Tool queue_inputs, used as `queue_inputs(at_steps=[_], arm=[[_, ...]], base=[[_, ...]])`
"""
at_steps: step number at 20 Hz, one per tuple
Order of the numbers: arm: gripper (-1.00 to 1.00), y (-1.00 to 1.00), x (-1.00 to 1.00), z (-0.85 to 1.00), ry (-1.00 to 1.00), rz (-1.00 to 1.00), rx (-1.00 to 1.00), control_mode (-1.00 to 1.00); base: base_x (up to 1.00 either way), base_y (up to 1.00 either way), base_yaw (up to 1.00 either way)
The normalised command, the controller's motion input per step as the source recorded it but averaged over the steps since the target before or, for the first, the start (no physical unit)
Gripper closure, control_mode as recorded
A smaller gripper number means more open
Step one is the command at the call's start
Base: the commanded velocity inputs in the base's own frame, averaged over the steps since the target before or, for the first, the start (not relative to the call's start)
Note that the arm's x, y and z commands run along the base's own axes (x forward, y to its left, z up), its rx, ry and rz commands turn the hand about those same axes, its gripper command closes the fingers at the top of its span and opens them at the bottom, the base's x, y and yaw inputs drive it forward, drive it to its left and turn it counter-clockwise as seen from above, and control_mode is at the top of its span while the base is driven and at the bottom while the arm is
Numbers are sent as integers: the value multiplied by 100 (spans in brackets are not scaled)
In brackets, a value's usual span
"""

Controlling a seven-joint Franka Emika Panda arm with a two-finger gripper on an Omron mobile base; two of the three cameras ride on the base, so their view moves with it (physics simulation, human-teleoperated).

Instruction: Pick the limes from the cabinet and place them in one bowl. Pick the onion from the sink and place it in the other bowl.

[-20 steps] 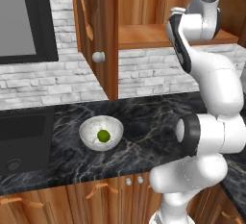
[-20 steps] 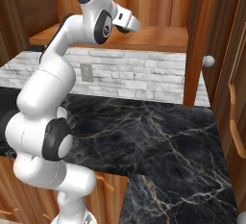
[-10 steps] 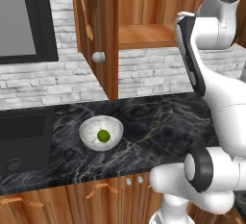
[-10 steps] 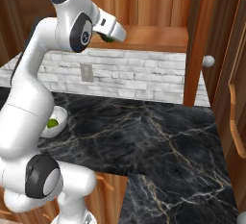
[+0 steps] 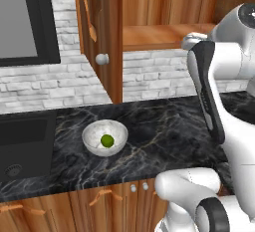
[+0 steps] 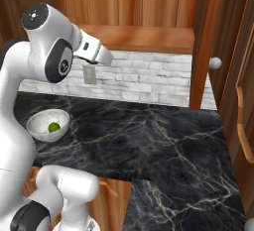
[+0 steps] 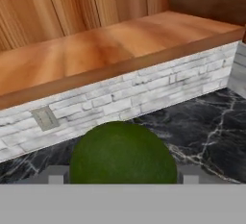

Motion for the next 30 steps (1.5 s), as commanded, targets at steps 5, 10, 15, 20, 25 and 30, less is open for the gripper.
queue_inputs(at_steps=[5, 10, 15, 20, 25, 30], arm=[[100, 45, -37, -46, 2, 10, -1, -100], [100, 47, -23, -64, 2, 23, -1, -100], [100, 42, -6, -46, 0, 25, -11, -100], [100, 20, 20, -43, 7, 19, -13, -100], [100, 43, 33, -40, 14, 24, -11, -100], [100, 54, 34, -34, 13, 19, -8, -100]], base=[[0, 0, 0], [0, 0, 0], [0, 0, 0], [0, 0, 0], [0, 0, 0], [0, 0, 0]])
